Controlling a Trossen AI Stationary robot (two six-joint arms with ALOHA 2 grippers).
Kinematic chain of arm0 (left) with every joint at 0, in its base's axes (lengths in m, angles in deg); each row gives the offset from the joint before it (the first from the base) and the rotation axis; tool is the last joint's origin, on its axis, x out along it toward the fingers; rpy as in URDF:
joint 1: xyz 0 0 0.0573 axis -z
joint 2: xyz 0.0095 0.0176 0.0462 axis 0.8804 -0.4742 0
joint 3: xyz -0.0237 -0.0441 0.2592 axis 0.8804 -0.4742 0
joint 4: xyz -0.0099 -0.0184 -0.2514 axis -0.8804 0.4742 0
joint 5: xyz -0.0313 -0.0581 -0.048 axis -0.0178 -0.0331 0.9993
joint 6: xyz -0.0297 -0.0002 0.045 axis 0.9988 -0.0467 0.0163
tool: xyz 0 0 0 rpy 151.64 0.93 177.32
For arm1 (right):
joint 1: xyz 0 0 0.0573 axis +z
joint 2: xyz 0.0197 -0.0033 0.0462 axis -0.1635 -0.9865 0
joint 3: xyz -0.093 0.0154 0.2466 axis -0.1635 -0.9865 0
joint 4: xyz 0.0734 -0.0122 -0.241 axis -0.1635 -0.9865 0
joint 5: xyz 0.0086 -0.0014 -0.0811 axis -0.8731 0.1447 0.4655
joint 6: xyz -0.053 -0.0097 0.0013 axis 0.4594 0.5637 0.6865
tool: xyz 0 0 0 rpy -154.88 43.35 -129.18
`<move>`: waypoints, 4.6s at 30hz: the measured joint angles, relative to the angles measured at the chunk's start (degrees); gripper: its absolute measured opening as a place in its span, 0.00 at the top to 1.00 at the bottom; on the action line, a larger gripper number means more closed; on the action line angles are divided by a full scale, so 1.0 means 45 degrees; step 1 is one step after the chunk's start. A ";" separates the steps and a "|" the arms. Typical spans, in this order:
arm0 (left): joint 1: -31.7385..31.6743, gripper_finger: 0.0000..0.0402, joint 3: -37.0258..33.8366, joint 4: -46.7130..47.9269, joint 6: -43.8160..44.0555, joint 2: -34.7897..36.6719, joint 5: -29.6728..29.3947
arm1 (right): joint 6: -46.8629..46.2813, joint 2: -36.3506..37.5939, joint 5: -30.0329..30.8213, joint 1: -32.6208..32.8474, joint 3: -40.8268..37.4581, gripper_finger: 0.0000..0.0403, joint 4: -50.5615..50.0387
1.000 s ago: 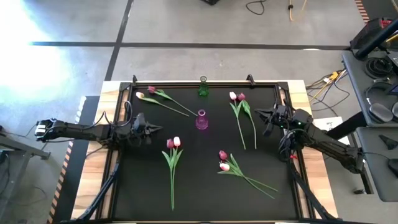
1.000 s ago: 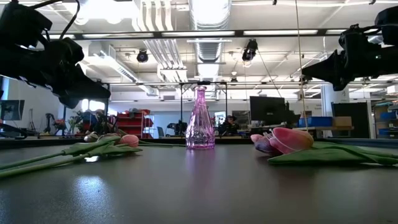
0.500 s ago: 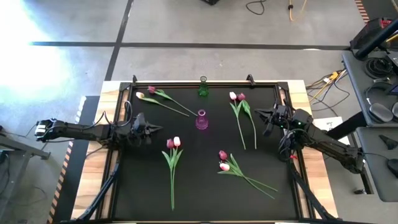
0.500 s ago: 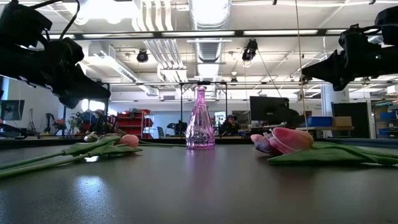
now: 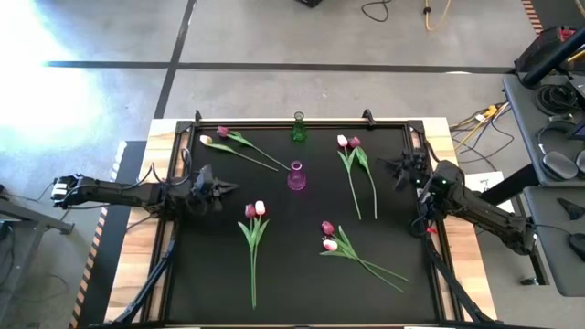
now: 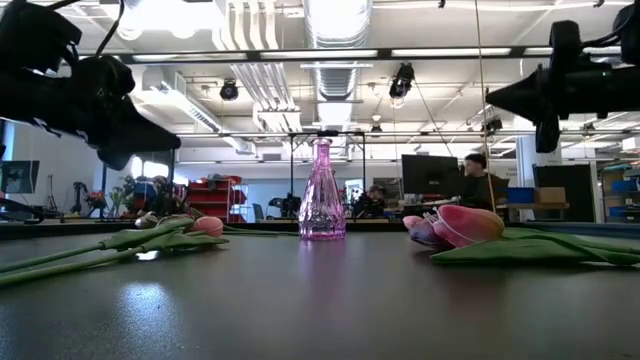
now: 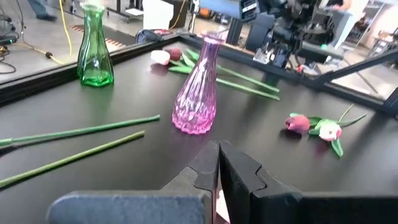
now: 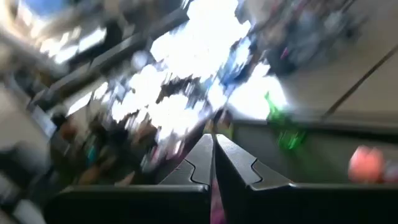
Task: Sort flowers into vase by color
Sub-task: Put the top right pink tulip into the purple vase
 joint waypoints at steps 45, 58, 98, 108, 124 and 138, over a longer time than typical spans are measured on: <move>-0.0015 1.00 0.0005 -0.2263 0.1899 -0.1562 -0.2888 | -0.0072 -2.1059 0.0190 -0.0767 1.4430 0.65 -1.2681; -0.0015 1.00 0.0005 -0.2248 0.1821 -0.1908 -0.2922 | 0.0008 -2.2772 -0.0218 -0.1311 1.4994 0.56 -1.2429; -0.0015 1.00 0.0000 -0.2340 0.1817 -0.2490 -0.3918 | 0.4979 -1.7009 0.4011 0.3971 1.5329 0.97 0.0335; -0.0015 1.00 0.0000 -0.2350 0.1812 -0.2471 -0.3918 | 0.5792 -1.8128 0.4097 0.3978 1.5327 0.97 0.0839; -0.0015 1.00 0.0000 -0.2350 0.1812 -0.2466 -0.3918 | 0.6471 -1.9927 0.4083 0.4061 1.5259 0.97 0.0422; -0.0015 1.00 -0.0010 -0.2345 0.1792 -0.2593 -0.3918 | 0.5195 -1.9512 0.4092 0.4276 1.5559 0.97 -0.2077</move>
